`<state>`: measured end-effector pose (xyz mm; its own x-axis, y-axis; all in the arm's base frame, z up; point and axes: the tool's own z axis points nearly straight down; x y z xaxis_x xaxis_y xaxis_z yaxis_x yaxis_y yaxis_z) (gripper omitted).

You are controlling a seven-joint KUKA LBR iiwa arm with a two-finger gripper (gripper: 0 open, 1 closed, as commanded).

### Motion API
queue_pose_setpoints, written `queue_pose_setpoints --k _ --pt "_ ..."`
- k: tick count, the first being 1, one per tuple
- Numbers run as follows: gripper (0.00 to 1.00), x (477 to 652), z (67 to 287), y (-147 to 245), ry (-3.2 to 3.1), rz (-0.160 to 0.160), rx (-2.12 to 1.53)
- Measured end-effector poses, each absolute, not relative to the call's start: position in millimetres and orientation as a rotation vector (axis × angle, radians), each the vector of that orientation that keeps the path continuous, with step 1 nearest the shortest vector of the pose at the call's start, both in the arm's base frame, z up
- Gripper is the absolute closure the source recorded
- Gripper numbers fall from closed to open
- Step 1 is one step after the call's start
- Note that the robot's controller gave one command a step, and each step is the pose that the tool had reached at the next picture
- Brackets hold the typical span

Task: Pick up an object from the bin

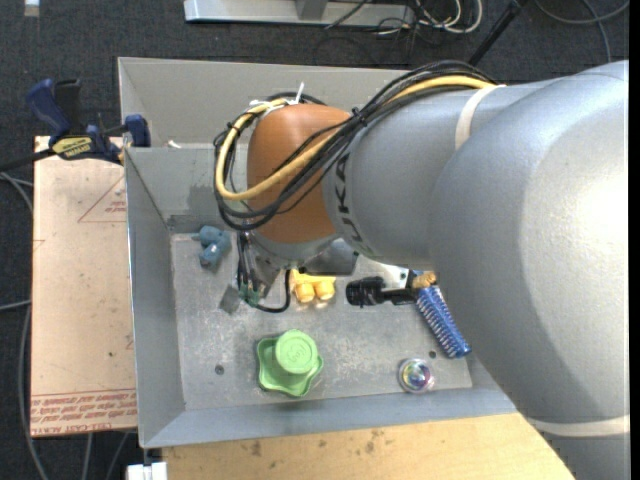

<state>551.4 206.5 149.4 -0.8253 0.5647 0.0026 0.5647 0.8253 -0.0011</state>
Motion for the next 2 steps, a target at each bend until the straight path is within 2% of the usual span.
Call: queue_pose_setpoints --k 1,2 --pt "1.00 486.5 178.9 186.1 -3.103 0.000 -0.489" --pt "0.00 486.7 178.6 186.1 -3.102 -0.001 -0.490"
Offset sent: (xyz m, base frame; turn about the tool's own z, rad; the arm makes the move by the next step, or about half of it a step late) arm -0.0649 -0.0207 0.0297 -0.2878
